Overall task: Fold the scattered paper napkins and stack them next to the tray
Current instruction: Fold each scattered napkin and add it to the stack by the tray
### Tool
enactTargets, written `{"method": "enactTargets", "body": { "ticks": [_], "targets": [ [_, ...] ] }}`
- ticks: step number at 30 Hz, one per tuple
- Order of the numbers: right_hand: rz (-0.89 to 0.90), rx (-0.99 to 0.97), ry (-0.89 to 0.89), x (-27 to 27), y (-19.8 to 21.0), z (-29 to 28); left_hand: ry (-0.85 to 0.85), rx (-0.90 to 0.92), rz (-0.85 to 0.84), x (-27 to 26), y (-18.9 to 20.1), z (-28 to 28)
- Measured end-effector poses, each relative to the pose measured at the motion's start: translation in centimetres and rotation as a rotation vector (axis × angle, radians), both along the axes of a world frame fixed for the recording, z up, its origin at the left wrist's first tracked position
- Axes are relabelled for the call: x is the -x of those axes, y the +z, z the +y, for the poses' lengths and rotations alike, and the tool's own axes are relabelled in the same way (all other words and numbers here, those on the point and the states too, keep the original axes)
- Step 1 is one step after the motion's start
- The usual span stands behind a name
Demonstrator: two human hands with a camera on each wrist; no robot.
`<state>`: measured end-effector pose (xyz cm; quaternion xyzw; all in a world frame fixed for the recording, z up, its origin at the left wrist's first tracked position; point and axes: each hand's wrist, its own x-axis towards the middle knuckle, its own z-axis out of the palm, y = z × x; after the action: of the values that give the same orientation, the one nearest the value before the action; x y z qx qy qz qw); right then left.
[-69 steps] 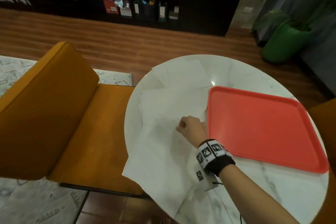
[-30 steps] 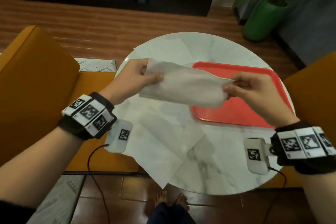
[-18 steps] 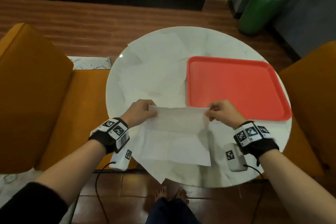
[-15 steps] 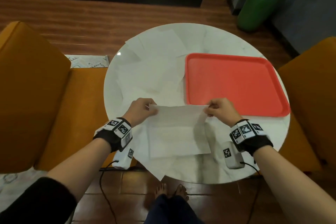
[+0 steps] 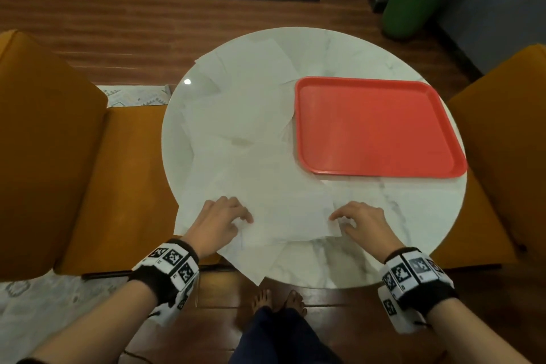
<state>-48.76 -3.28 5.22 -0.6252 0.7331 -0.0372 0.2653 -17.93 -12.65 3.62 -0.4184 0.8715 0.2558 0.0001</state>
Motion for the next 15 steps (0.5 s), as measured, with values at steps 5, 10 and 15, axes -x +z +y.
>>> {"method": "enactTargets", "body": {
  "ticks": [5, 10, 15],
  "targets": [
    [-0.035, 0.266, -0.082, -2.0, 0.5, -1.9, 0.157, 0.093, 0.257, 1.8, -0.1, 0.4],
    [-0.192, 0.069, 0.134, -10.2, -0.7, -3.2, 0.081, 0.030, -0.046, 5.0, -2.7, 2.8],
    [-0.126, -0.088, 0.259, -12.1, -4.0, -2.7, 0.066, 0.081, -0.200, 4.3, -5.6, 3.7]
  ]
}}
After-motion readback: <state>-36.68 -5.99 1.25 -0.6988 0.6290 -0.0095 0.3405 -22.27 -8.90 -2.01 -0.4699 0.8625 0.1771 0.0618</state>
